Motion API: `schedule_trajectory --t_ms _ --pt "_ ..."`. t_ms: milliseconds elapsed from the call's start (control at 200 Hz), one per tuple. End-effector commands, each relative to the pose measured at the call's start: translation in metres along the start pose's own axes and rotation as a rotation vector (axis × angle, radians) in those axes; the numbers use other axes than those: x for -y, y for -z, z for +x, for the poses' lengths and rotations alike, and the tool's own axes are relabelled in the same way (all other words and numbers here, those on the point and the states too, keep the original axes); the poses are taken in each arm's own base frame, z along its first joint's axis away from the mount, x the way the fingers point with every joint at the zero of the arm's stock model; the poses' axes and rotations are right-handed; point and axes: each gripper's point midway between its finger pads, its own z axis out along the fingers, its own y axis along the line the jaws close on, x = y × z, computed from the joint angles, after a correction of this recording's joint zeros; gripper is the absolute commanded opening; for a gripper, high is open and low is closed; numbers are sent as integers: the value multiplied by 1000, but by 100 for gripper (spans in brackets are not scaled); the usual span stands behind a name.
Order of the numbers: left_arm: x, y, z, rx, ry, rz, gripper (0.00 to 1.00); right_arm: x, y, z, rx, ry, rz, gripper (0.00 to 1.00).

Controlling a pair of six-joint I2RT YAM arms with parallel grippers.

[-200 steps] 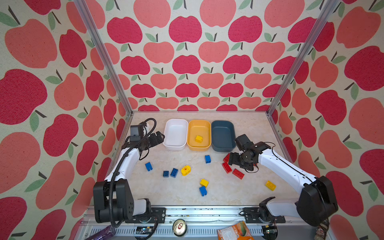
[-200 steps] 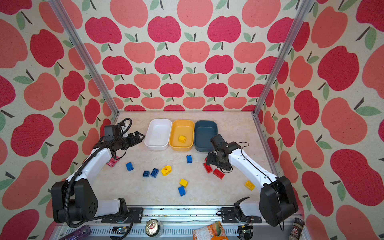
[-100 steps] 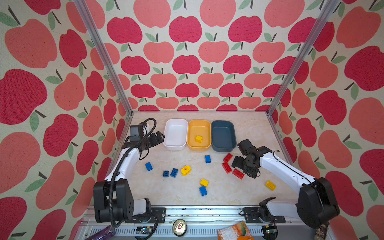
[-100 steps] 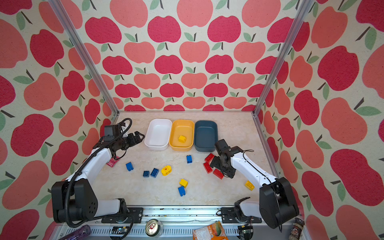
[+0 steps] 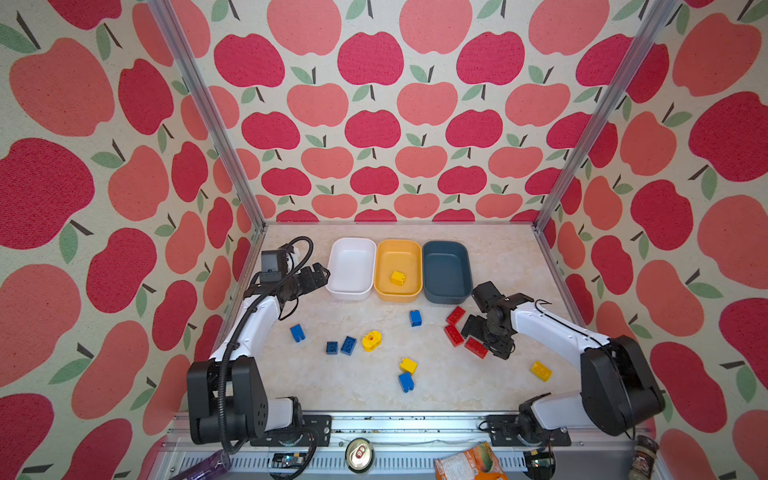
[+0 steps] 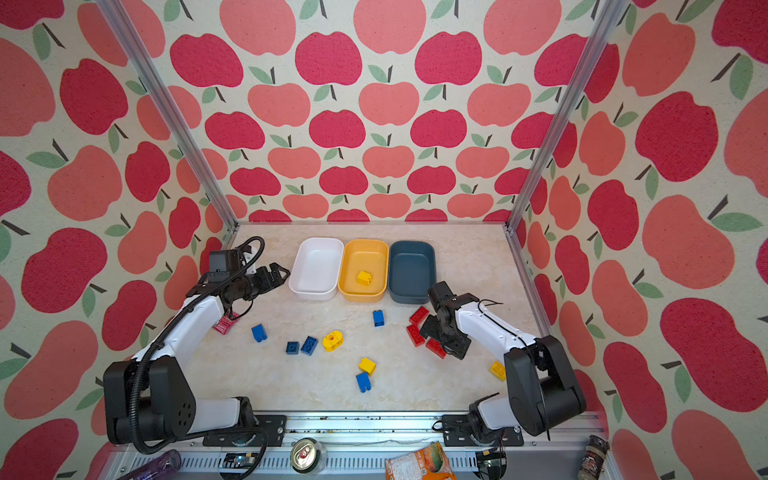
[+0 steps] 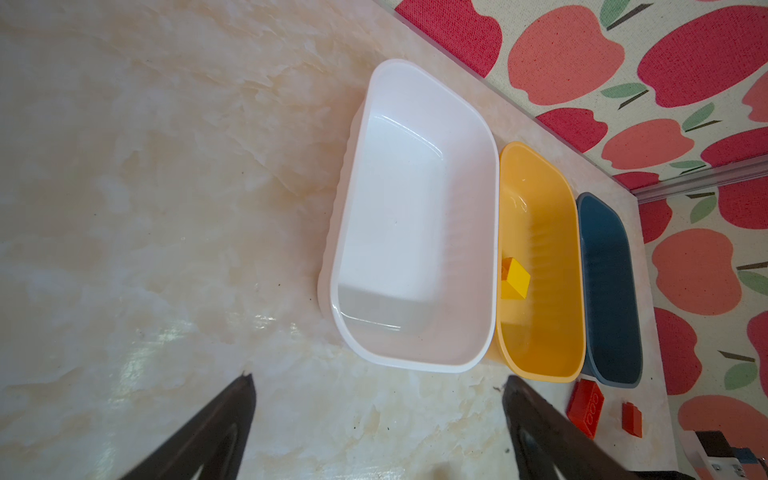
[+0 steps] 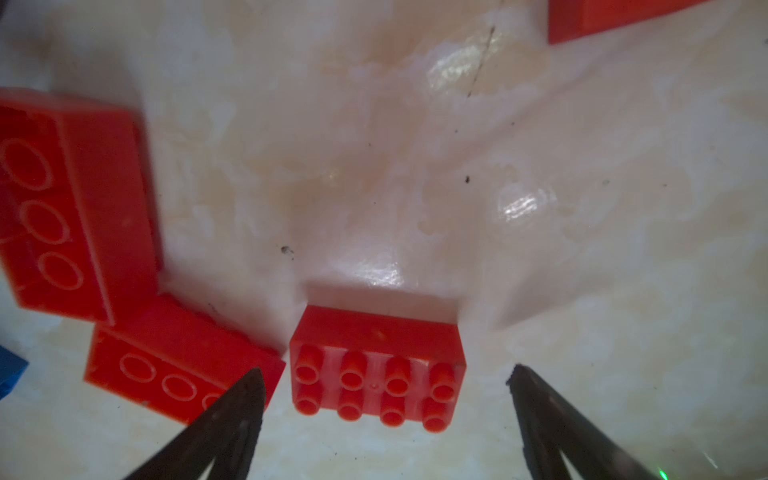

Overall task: Sort the legos into containers by color
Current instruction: 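Move the right gripper back down over the red eight-stud brick, then grasp the red eight-stud brick with the right gripper and lift it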

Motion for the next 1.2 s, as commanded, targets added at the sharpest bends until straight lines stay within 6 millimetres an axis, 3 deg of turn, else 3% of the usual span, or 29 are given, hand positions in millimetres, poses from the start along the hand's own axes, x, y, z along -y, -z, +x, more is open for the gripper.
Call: schedule_trajectory --t_ms 0,410,845,1006,1196 --pt "1 -2 -4 4 -13 4 95 5 -6 1 -9 -32 22 94" --pt "1 -1 -4 8 -12 1 96 13 -22 11 -35 -68 29 80" --pt "2 1 -6 14 -14 3 96 13 -18 7 -4 -56 23 60" --pt "3 4 -6 19 -11 5 96 7 -1 0 30 -41 -11 58" --pt "3 5 -4 22 -1 7 96 -15 38 -18 105 21 -90 58"
